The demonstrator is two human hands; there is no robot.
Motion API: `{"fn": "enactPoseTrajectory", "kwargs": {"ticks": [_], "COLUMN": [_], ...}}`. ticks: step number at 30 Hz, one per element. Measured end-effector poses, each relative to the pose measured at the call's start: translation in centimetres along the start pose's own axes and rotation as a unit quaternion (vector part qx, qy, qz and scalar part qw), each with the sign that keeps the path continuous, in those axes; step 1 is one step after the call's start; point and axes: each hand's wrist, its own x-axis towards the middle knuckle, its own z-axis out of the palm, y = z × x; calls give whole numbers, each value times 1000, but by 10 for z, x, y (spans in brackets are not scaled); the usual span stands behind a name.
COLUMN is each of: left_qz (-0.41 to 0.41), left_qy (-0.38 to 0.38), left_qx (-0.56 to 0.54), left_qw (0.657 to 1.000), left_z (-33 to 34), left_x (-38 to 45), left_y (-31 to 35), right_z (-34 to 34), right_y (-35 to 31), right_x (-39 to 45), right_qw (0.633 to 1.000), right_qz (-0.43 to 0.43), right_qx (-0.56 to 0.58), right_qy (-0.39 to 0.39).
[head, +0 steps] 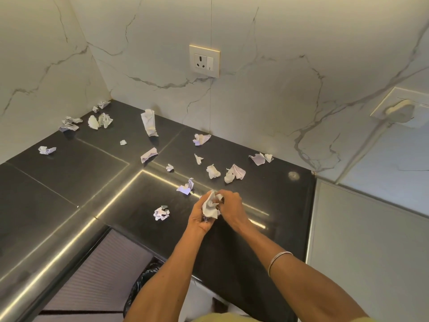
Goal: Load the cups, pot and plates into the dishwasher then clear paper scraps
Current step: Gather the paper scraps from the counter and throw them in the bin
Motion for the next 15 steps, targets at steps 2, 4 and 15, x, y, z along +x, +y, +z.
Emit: {"fn": "enactPoseTrajectory", "kwargs": {"ticks": [2,4,15], "left_qz": [3,0,-20], "left_qy": [6,16,24], "left_qx": [3,6,50], "left_qw": [1000,1000,998], "left_z": [-3,-3,4], "left_x": [-5,-8,-10], "left_y": [1,3,31], "right_z": [11,19,-3], "right_y": [2,7,-25], "right_x": [-4,0,52], "right_qw": [996,983,880], "right_qz": [-31,-33,73], "right_qx": [-73,-163,-238], "right_qy": [-29,-83,-405]}}
